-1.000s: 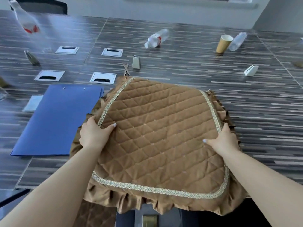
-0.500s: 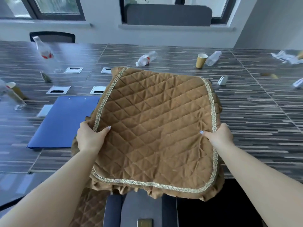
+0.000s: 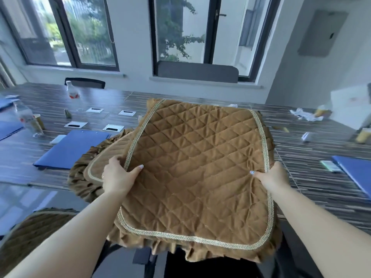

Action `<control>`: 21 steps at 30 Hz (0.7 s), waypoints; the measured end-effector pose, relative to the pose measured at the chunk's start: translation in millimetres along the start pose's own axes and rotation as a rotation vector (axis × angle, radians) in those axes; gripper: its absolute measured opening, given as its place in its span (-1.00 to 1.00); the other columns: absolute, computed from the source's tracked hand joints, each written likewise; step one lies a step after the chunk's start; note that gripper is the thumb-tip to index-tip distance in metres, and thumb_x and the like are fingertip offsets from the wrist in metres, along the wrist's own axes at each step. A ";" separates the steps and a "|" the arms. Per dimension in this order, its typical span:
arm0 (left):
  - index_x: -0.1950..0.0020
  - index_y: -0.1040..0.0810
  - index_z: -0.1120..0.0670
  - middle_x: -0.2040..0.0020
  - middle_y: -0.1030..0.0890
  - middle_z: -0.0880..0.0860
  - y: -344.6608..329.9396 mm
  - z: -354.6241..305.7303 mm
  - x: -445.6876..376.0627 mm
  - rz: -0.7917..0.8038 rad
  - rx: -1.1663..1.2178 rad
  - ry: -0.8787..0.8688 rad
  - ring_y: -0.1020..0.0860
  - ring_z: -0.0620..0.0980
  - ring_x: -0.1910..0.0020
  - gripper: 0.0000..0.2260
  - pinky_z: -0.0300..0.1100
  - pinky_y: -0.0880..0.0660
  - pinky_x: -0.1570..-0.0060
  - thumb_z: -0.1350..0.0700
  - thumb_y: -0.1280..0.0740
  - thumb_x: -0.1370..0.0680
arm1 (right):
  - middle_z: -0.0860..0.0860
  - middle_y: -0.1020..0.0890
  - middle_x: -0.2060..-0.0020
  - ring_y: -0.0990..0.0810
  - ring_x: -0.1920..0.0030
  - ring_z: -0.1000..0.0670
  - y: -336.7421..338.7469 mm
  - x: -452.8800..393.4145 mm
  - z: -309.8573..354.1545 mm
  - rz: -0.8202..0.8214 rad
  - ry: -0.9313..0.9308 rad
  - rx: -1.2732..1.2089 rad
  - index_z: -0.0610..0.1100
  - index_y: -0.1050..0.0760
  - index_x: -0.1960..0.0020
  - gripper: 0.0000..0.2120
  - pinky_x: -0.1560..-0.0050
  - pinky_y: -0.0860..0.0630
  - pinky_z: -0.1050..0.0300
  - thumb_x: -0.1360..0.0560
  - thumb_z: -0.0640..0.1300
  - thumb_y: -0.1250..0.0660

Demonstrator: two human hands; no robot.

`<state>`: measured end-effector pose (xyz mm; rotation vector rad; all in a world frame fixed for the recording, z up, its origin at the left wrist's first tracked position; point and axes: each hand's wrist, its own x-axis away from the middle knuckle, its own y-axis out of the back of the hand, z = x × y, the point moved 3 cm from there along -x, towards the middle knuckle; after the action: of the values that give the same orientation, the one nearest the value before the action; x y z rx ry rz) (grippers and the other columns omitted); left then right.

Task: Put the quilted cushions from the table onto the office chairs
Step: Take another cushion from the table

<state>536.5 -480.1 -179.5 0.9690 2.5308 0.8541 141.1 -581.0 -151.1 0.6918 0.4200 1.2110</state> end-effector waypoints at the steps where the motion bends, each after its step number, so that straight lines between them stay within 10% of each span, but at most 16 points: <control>1: -0.37 -0.35 0.17 -0.26 -0.48 0.24 -1.5 -5.3 16.6 0.001 0.005 0.019 -0.40 0.25 -0.31 -0.30 0.09 -0.37 -0.23 -0.10 -0.51 -0.36 | -0.25 -0.54 -0.08 -0.53 -0.07 -0.26 14.6 0.8 -3.4 0.008 0.029 0.004 -0.24 -0.33 -0.05 -0.57 0.07 -0.37 0.02 -0.38 -0.14 -0.51; 12: -0.49 -0.22 0.10 -0.41 -0.35 0.25 35.2 -55.1 125.3 -0.149 0.069 0.136 -0.26 0.25 -0.42 -0.22 0.12 -0.24 -0.35 -0.07 -0.50 -0.38 | -0.11 -0.56 0.00 -0.49 0.09 -0.10 107.8 15.3 35.5 0.097 0.451 -0.141 -0.14 -0.34 -0.09 -0.66 0.07 -0.42 0.03 -0.44 -0.12 -0.43; 21: -0.27 -0.48 -0.03 -0.30 -0.52 0.06 36.1 -226.2 207.5 -0.400 -0.404 -1.283 -0.38 0.08 -0.33 -0.61 0.08 -0.26 -0.32 -0.05 -0.34 -0.45 | -0.04 -0.59 -0.15 -0.54 -0.15 -0.14 130.5 79.3 116.3 0.058 1.110 0.406 -0.05 -0.35 -0.26 -0.63 -0.12 -0.41 -0.01 -0.51 -0.02 -0.33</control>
<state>298.8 -412.5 6.1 0.5311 1.2914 0.3583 148.1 -511.6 27.7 0.2995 1.6043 1.5091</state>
